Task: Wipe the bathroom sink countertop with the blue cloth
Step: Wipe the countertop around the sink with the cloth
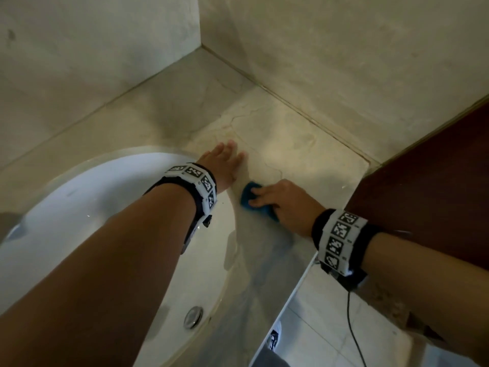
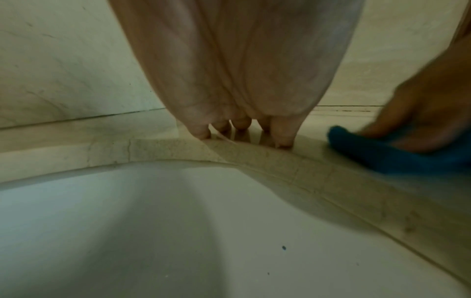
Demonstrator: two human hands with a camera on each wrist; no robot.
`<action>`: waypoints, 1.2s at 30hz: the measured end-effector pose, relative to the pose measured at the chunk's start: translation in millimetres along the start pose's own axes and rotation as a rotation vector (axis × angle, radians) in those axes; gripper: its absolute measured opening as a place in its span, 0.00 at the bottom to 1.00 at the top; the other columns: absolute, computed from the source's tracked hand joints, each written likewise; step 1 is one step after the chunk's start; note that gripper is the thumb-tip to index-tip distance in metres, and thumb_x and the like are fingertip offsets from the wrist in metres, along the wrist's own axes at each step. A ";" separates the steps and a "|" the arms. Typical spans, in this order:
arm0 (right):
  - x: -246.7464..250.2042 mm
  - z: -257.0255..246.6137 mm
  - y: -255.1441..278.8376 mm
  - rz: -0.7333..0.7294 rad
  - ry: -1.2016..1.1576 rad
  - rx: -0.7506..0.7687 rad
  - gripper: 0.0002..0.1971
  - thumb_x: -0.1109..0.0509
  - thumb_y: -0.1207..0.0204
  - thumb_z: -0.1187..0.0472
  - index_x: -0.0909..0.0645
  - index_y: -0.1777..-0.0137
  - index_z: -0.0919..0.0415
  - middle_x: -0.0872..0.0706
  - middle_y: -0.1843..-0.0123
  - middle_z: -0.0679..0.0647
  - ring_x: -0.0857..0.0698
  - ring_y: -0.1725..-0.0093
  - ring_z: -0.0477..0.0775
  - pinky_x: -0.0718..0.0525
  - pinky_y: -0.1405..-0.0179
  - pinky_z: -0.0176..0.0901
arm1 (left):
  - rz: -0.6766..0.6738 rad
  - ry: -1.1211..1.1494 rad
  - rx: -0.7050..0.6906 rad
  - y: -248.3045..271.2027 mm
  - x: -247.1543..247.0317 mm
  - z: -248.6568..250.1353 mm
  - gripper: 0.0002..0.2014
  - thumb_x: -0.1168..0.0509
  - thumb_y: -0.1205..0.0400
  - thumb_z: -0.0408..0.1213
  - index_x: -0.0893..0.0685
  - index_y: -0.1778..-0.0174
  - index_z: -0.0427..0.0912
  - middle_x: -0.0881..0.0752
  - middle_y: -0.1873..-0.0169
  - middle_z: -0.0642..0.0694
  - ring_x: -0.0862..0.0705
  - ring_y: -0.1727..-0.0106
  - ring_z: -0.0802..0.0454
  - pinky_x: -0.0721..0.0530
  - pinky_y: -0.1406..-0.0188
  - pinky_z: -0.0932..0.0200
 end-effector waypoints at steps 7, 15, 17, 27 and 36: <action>-9.7 -17.6 -3.5 0.014 0.056 0.014 0.17 0.33 0.32 0.74 0.13 0.45 0.62 0.15 0.38 0.63 0.15 0.42 0.62 0.23 0.31 0.50 | 0.035 -0.050 -0.024 -6.0 -1.5 -1.5 0.30 0.52 0.13 0.36 0.59 0.17 0.46 0.61 0.18 0.38 0.58 0.17 0.39 0.48 0.19 0.43; 42.6 47.3 22.2 0.128 0.034 -0.182 0.19 0.37 0.31 0.79 0.14 0.43 0.69 0.17 0.35 0.67 0.19 0.34 0.64 0.34 0.32 0.30 | 0.075 0.004 -0.006 2.7 0.4 2.2 0.36 0.46 0.17 0.54 0.58 0.18 0.52 0.62 0.17 0.44 0.58 0.17 0.43 0.50 0.18 0.44; 67.5 89.4 30.8 0.229 0.084 -0.405 0.21 0.41 0.25 0.78 0.18 0.36 0.64 0.22 0.29 0.62 0.25 0.28 0.62 0.37 0.27 0.38 | 0.045 0.021 0.009 5.7 -1.1 2.3 0.42 0.45 0.21 0.64 0.60 0.18 0.54 0.65 0.18 0.46 0.61 0.17 0.45 0.53 0.18 0.44; 17.6 34.1 54.6 0.237 0.004 -0.238 0.12 0.33 0.32 0.74 0.12 0.51 0.70 0.10 0.50 0.63 0.14 0.47 0.45 0.26 0.37 0.28 | 0.057 -0.025 0.032 -1.8 -5.2 -0.4 0.49 0.43 0.27 0.71 0.62 0.18 0.53 0.64 0.18 0.44 0.59 0.17 0.42 0.51 0.19 0.43; 81.8 117.2 64.0 0.404 0.042 -0.602 0.22 0.41 0.25 0.77 0.18 0.35 0.61 0.23 0.28 0.60 0.25 0.28 0.61 0.37 0.27 0.36 | 0.037 -0.008 0.037 1.7 -4.9 -0.7 0.49 0.43 0.26 0.70 0.64 0.18 0.55 0.67 0.18 0.46 0.62 0.17 0.44 0.54 0.18 0.44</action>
Point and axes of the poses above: each hand's wrist, its own y-axis away from the middle knuckle, its own x-axis out of the back of the hand, z = x × y, the point moved 10 cm from there along -y, towards the middle knuckle
